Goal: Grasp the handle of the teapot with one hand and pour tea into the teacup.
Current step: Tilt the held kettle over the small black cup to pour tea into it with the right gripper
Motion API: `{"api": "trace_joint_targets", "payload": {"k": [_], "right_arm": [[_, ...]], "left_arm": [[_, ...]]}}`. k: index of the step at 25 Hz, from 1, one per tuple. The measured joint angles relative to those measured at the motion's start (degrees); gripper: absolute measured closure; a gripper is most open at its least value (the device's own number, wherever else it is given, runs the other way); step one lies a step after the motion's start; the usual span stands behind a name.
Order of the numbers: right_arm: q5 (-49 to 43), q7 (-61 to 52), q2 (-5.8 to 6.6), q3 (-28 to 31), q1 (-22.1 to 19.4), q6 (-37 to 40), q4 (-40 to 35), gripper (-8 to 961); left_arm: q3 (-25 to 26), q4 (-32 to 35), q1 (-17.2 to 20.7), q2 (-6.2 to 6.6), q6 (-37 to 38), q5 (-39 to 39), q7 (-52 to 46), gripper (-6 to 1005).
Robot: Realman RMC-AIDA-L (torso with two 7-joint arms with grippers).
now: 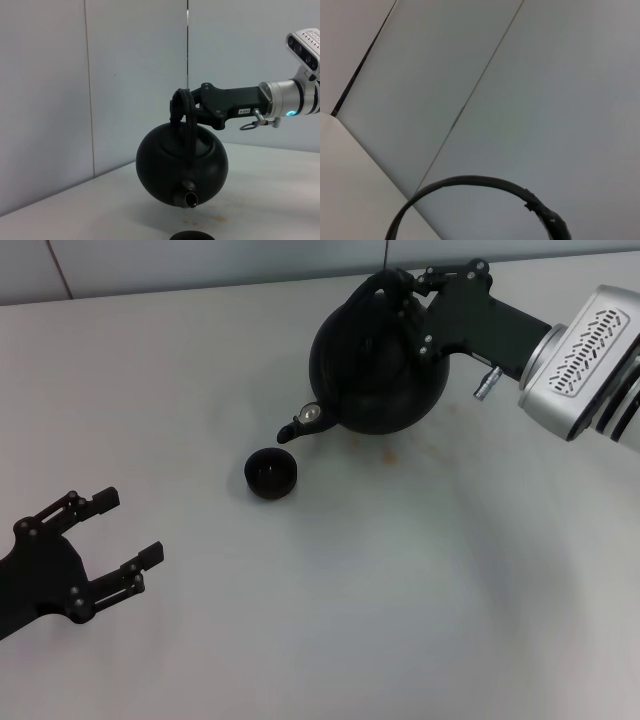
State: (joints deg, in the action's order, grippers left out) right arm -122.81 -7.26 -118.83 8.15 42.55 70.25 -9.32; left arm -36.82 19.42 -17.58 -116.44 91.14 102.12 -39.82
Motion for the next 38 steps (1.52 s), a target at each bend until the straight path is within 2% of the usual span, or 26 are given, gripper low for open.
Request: {"api": "trace_joint_targets", "payload": {"k": [38], "right_arm": [[0.02,2.53,-0.12,-1.39,0.25,-0.86,-0.11,884]], "left_arm": [[0.1,0.0,0.0,-0.36,0.18,0.0,0.0,194]]}}
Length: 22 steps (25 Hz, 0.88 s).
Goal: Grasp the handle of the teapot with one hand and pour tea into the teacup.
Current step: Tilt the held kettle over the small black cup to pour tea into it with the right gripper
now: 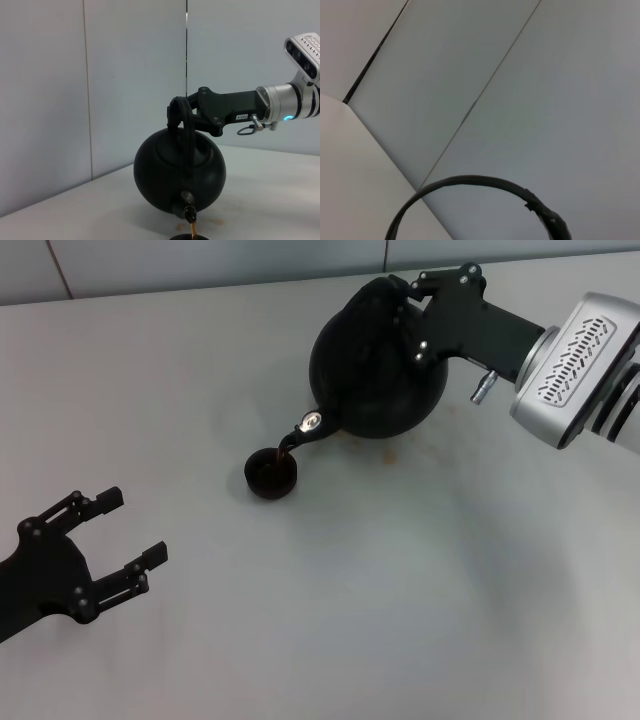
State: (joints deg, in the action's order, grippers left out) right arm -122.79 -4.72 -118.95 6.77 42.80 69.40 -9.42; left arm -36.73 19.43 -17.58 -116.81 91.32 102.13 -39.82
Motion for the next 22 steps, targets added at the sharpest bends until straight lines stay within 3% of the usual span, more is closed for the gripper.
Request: {"api": "trace_joint_targets", "payload": {"k": [8,22], "right_arm": [[0.35,-1.13,-0.05,0.01,0.0,0.2,0.25,885],[2.32,-14.26,0.13,0.69,-2.14,2.16,-0.31,885]], "left_arm": [[0.4,0.0,0.0,-0.11,0.0,0.0,0.0,194],[0.61,0.0,0.0,0.09,0.17,0.0,0.0,194]]}}
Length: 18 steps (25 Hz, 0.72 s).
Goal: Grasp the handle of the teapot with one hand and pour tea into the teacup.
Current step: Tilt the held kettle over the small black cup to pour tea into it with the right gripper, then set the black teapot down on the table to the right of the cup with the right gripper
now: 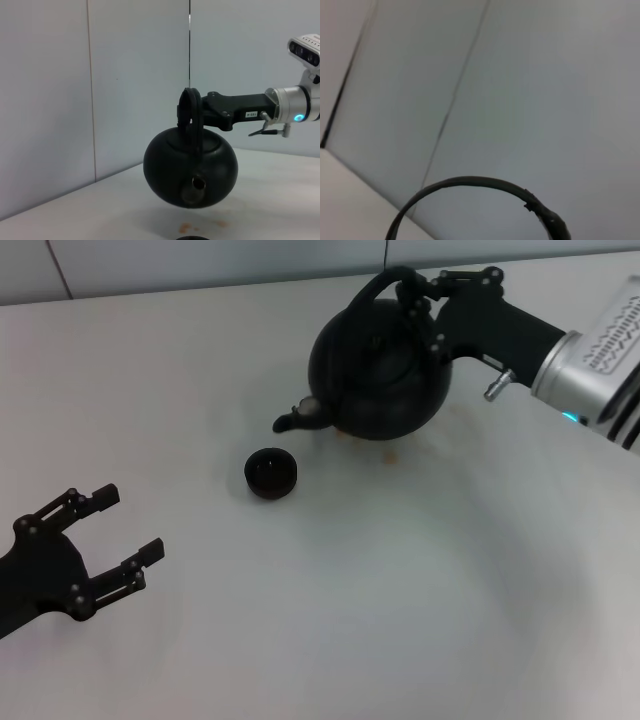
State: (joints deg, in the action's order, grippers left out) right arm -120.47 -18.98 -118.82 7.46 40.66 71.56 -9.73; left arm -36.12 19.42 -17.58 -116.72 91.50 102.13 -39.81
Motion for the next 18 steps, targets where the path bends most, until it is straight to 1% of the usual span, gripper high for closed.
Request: {"api": "trace_joint_targets", "payload": {"k": [4,6,8,9,10,15,18], "right_arm": [[2.63,-3.64,0.0,-0.01,-1.64,1.1,-0.18,884],[5.46,-8.35,0.13,-0.04,-4.11,3.24,-0.5,884],[5.99,-12.27,0.18,0.05,-5.82,4.78,-1.63,884],[5.99,-12.27,0.18,0.05,-5.82,4.78,-1.63,884],[6.36,-14.1,0.02,0.09,-6.82,5.47,-2.45,884],[6.62,-15.33,-0.08,0.14,-8.6,6.23,-2.7,884],[6.68,-15.79,-0.09,-0.14,-10.53,6.43,-2.73,885]], "left_arm": [[-0.01,0.0,0.0,0.02,0.02,0.0,0.02,194],[-0.01,0.0,0.0,0.09,0.11,0.0,0.06,194],[0.02,0.0,0.0,0.09,0.11,0.0,0.06,194],[0.02,0.0,0.0,0.09,0.11,0.0,0.06,194],[0.04,0.0,0.0,0.1,0.12,0.0,0.06,194],[0.07,0.0,0.0,0.23,0.17,0.0,0.04,194],[0.08,0.0,0.0,0.39,0.39,0.0,0.02,194]]}}
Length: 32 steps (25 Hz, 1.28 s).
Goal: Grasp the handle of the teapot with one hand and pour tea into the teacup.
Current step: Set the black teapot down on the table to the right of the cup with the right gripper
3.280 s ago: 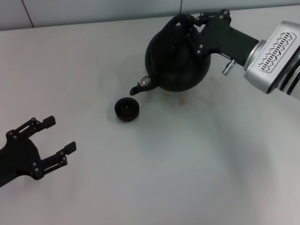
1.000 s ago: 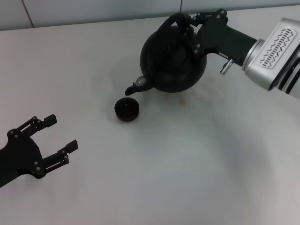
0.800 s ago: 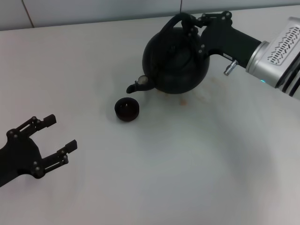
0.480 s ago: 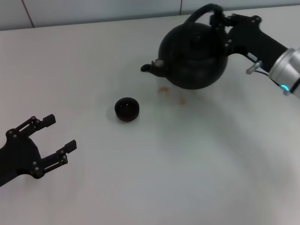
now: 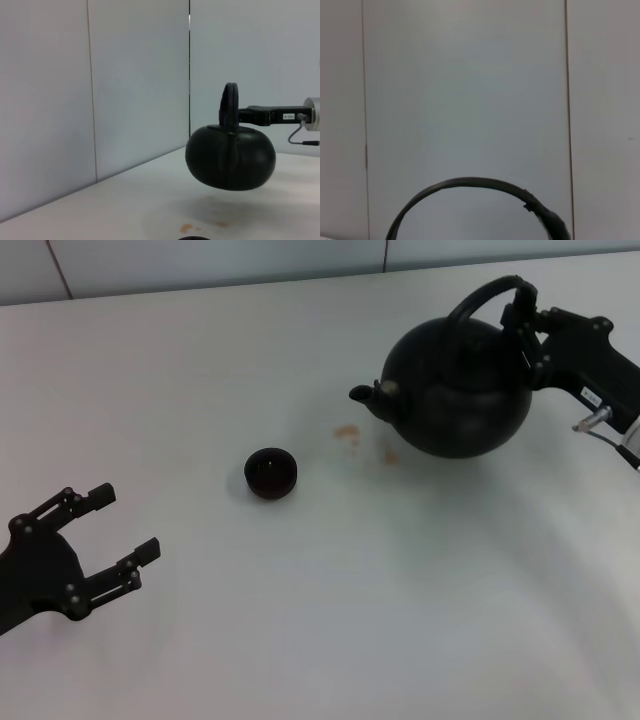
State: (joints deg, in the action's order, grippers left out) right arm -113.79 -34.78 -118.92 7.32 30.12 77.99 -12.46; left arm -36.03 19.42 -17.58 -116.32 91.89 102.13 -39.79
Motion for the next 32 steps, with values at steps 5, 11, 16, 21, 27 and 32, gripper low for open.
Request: {"api": "trace_joint_targets", "payload": {"k": [5,11,16,21,27,32], "right_arm": [[0.03,0.45,0.0,-0.23,-0.63,-0.42,-0.04,885],[0.06,2.22,-0.01,-0.28,-0.91,-1.89,0.0,885],[-0.09,3.83,-0.08,-0.35,-0.48,-4.07,0.64,884],[-0.28,3.87,-0.09,-0.4,-0.19,-4.82,0.95,880],[-0.43,3.87,-0.09,-0.49,-0.07,-6.04,1.43,872],[-0.31,3.87,-0.09,-0.49,-0.39,-5.56,1.51,866]], "left_arm": [[0.0,0.04,0.0,0.08,0.28,0.0,-0.01,194],[0.0,0.4,0.0,0.14,0.67,0.0,-0.08,194],[0.0,0.44,0.3,0.13,0.9,0.0,-0.11,194],[0.0,0.44,0.45,0.13,1.11,0.0,-0.11,194],[0.02,0.44,0.62,0.14,1.29,0.0,-0.1,194],[0.3,0.44,0.64,0.14,1.71,0.0,-0.08,194]]}}
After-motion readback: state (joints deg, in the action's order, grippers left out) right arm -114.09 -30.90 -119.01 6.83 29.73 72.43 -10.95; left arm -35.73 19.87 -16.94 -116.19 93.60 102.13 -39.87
